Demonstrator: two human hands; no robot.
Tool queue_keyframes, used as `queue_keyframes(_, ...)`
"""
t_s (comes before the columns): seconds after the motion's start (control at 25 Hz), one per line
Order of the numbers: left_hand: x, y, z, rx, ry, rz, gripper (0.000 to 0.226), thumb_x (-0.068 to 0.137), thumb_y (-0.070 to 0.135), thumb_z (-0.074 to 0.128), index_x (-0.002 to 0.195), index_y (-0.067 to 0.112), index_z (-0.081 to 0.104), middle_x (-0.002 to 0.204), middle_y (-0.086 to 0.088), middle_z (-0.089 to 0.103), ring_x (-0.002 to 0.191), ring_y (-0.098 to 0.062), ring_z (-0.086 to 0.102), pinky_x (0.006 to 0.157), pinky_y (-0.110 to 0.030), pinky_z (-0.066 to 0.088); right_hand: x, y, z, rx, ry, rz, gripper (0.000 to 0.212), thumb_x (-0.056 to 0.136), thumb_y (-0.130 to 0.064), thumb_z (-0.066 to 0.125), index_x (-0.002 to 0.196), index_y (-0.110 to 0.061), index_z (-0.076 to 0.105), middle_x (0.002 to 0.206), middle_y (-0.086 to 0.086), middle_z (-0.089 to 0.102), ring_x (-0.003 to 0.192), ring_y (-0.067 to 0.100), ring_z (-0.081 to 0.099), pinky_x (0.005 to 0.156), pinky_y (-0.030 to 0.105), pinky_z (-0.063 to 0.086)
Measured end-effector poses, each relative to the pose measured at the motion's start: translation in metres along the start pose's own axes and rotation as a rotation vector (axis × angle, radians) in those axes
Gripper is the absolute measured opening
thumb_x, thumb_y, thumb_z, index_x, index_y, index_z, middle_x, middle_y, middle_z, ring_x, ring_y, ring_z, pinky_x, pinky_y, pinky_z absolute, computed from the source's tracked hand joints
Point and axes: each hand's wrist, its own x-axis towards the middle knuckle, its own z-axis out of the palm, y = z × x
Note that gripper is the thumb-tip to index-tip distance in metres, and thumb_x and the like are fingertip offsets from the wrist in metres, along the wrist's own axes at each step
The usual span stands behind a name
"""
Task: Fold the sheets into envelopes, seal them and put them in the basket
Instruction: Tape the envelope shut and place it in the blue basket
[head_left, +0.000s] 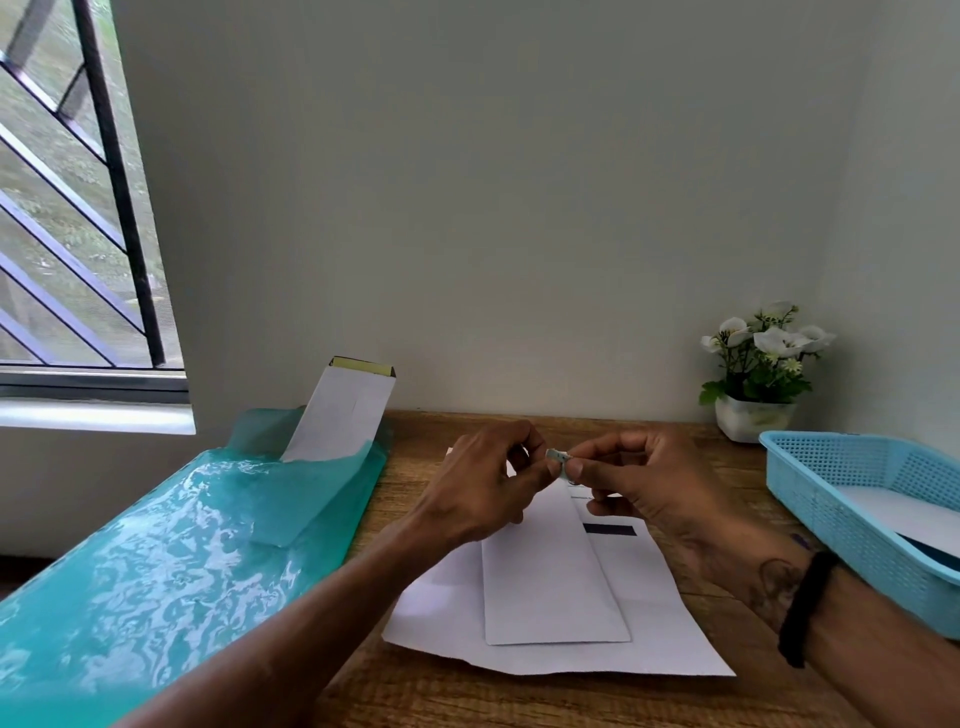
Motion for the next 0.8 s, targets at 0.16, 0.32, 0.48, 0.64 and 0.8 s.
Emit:
queue_keyframes(0.16, 0.000, 0.000, -0.001, 0.009, 0.000, -0.003, 0.023, 0.098, 0.041, 0.068, 0.087, 0.021, 0.067, 0.081, 0.004, 0.072, 0.053, -0.009, 0.071, 0.057, -0.029, 0.060, 0.002, 0.001, 0.000, -0.011, -0.003, 0.010, 0.011, 0.073, -0.008, 0.090, 0.082, -0.008, 0.083, 0.084, 0.017, 0.079, 0.069, 0.024, 0.064, 0.069, 0.039, 0.065)
queue_keyframes(0.32, 0.001, 0.002, -0.001, 0.019, -0.012, -0.005, 0.026, 0.098, 0.042, 0.067, 0.084, 0.020, 0.066, 0.077, 0.005, 0.071, 0.051, -0.006, 0.069, 0.055, -0.025, 0.059, 0.002, 0.002, 0.000, -0.012, -0.002, 0.026, 0.011, 0.074, -0.007, 0.089, 0.082, -0.008, 0.083, 0.086, 0.019, 0.079, 0.069, 0.023, 0.064, 0.069, 0.039, 0.064)
queue_keyframes(0.48, -0.001, 0.002, -0.010, 0.012, 0.072, -0.109, 0.042, 0.101, 0.047, 0.061, 0.076, 0.014, 0.067, 0.065, 0.005, 0.068, 0.053, -0.007, 0.069, 0.056, -0.017, 0.057, 0.008, 0.006, -0.005, 0.045, 0.053, 0.053, 0.011, 0.077, -0.006, 0.087, 0.086, -0.007, 0.082, 0.090, 0.018, 0.080, 0.070, 0.022, 0.070, 0.068, 0.038, 0.063)
queue_keyframes(0.64, 0.005, 0.002, -0.015, -0.037, 0.102, -0.422, 0.041, 0.101, 0.056, 0.054, 0.113, 0.018, 0.063, 0.105, -0.004, 0.070, 0.096, -0.021, 0.068, 0.083, -0.038, 0.058, 0.005, 0.010, -0.002, 0.082, 0.004, 0.102, 0.019, 0.080, -0.008, 0.086, 0.098, -0.010, 0.082, 0.097, 0.010, 0.081, 0.089, 0.026, 0.078, 0.080, 0.045, 0.065)
queue_keyframes(0.8, 0.004, 0.009, -0.015, -0.623, 0.079, -0.628, 0.052, 0.098, 0.052, 0.064, 0.137, 0.021, 0.049, 0.132, 0.001, 0.055, 0.124, -0.021, 0.054, 0.107, -0.040, 0.045, 0.004, 0.012, 0.003, 0.096, 0.020, 0.137, 0.041, 0.078, 0.008, 0.080, 0.114, -0.012, 0.076, 0.110, 0.014, 0.078, 0.097, 0.029, 0.077, 0.084, 0.045, 0.065)
